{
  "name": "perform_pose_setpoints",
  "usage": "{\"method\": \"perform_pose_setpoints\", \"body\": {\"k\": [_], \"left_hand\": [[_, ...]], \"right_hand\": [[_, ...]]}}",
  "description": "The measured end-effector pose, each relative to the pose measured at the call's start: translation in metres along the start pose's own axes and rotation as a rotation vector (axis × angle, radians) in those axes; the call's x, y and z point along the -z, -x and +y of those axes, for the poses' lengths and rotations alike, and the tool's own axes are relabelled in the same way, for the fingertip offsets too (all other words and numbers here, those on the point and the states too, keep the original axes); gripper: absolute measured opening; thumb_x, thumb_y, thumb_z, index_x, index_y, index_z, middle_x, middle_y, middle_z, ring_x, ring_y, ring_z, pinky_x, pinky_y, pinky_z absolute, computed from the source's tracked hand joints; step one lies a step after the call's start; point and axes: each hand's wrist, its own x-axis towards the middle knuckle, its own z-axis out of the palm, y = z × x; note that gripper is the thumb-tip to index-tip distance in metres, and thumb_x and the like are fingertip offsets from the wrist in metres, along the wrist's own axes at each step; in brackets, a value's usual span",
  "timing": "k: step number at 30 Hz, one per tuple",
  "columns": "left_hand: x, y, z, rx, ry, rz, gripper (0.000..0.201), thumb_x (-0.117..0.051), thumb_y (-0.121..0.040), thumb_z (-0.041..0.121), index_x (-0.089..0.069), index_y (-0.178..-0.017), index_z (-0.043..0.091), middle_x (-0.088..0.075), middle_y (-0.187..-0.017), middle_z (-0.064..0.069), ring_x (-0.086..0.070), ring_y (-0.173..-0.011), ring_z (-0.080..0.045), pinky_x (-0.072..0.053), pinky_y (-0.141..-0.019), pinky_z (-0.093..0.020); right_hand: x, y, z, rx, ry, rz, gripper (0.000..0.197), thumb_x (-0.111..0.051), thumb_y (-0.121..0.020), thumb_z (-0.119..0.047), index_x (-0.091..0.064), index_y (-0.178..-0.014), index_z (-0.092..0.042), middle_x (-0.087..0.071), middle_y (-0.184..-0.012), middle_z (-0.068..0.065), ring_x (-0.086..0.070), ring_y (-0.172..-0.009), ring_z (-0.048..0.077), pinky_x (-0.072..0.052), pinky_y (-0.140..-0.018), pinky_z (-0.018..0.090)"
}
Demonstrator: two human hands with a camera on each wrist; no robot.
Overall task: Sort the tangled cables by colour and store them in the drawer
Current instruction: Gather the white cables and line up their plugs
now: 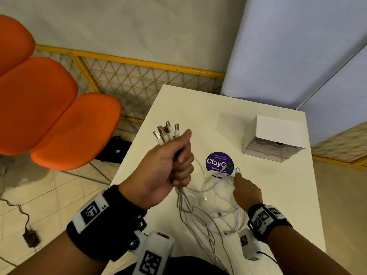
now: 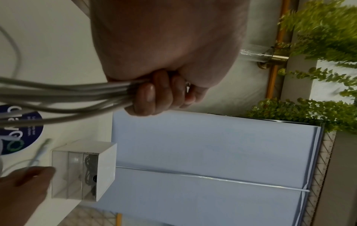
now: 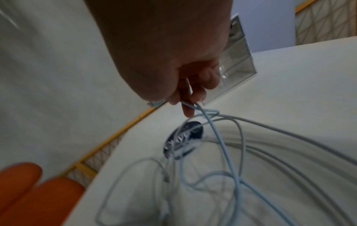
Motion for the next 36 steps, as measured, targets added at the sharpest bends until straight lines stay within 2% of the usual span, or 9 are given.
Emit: {"method": "perform_pose_setpoints", "body": {"k": [5,11,15,18,22,27,31,34,36], "left_hand": [[-0.007,-0.018,-0.011,-0.021,0.065,0.071,0.044,-0.057,-0.092,0.044,-0.038,-0.064,0.016,-0.013,-0.059,0.001,-0.012,-0.049,-0.013,-0.014,-0.049,-0.029],[-0.028,-0.037,-0.021,-0.024,0.052,0.075,0.035,-0.073,-0.083,0.033,-0.043,-0.072,0.021,-0.015,-0.069,0.000,-0.016,-0.056,-0.014,-0.020,-0.054,-0.028],[-0.046,-0.045,-0.025,-0.065,-0.012,0.036,0.033,-0.077,-0.082,0.023,-0.047,-0.068,0.022,-0.023,-0.061,0.003,-0.025,-0.051,-0.011,-0.026,-0.054,-0.029],[-0.059,-0.042,-0.024,-0.095,-0.061,-0.070,0.022,-0.077,-0.078,0.025,-0.059,-0.065,0.020,-0.047,-0.062,0.001,-0.050,-0.057,-0.015,-0.038,-0.060,-0.030],[-0.068,-0.036,-0.020,-0.071,-0.043,-0.091,0.019,-0.070,-0.087,0.024,-0.058,-0.079,0.012,-0.058,-0.063,0.000,-0.062,-0.061,-0.017,-0.051,-0.060,-0.030],[-0.069,-0.031,-0.023,-0.064,-0.062,-0.065,0.033,-0.061,-0.095,0.041,-0.056,-0.080,0.012,-0.060,-0.067,-0.002,-0.061,-0.068,-0.021,-0.044,-0.080,-0.042],[-0.068,-0.029,-0.020,-0.089,-0.038,0.027,0.045,-0.052,-0.097,0.050,-0.048,-0.069,0.016,-0.046,-0.062,0.000,-0.056,-0.056,-0.013,-0.045,-0.067,-0.031],[-0.061,-0.030,-0.015,-0.133,-0.098,0.048,0.060,-0.049,-0.094,0.061,-0.043,-0.053,0.018,-0.047,-0.061,-0.003,-0.048,-0.062,-0.019,-0.040,-0.074,-0.042],[-0.057,-0.029,-0.008,-0.148,-0.051,0.030,0.061,-0.047,-0.095,0.059,-0.040,-0.051,0.016,-0.052,-0.060,-0.007,-0.053,-0.063,-0.024,-0.047,-0.076,-0.043]], "right_hand": [[0.049,0.019,-0.016,-0.058,-0.459,0.269,0.007,-0.043,-0.101,-0.024,-0.042,-0.102,-0.017,-0.066,-0.077,0.007,-0.060,-0.068,0.032,-0.046,-0.060,0.037],[0.137,0.077,-0.058,0.159,-0.843,0.425,0.011,-0.050,-0.101,-0.029,-0.048,-0.098,-0.019,-0.068,-0.063,-0.001,-0.061,-0.059,0.014,-0.048,-0.058,0.039],[0.174,0.119,-0.083,0.328,-0.870,0.432,0.011,-0.056,-0.099,-0.028,-0.048,-0.095,-0.021,-0.068,-0.063,-0.002,-0.064,-0.059,0.016,-0.051,-0.059,0.039],[0.181,0.137,-0.093,0.408,-0.829,0.418,0.010,-0.058,-0.098,-0.026,-0.050,-0.096,-0.021,-0.070,-0.067,-0.010,-0.066,-0.061,0.010,-0.052,-0.060,0.036],[0.181,0.147,-0.096,0.421,-0.830,0.420,0.009,-0.060,-0.097,-0.023,-0.052,-0.092,-0.022,-0.069,-0.067,-0.005,-0.064,-0.059,0.014,-0.049,-0.059,0.043],[0.186,0.150,-0.099,0.367,-0.910,0.439,0.013,-0.063,-0.095,-0.023,-0.053,-0.086,-0.021,-0.071,-0.068,-0.004,-0.068,-0.060,0.012,-0.053,-0.061,0.041],[0.186,0.151,-0.104,0.367,-0.888,0.448,0.020,-0.065,-0.093,-0.030,-0.049,-0.083,-0.022,-0.068,-0.061,-0.001,-0.063,-0.054,0.015,-0.051,-0.057,0.041],[0.185,0.149,-0.100,0.378,-0.882,0.400,0.023,-0.064,-0.092,-0.039,-0.047,-0.086,-0.024,-0.058,-0.053,0.003,-0.047,-0.046,0.014,-0.039,-0.051,0.033],[0.185,0.151,-0.091,0.429,-0.892,0.357,0.024,-0.062,-0.093,-0.041,-0.050,-0.084,-0.022,-0.049,-0.053,0.004,-0.039,-0.050,0.014,-0.033,-0.052,0.031]]}}
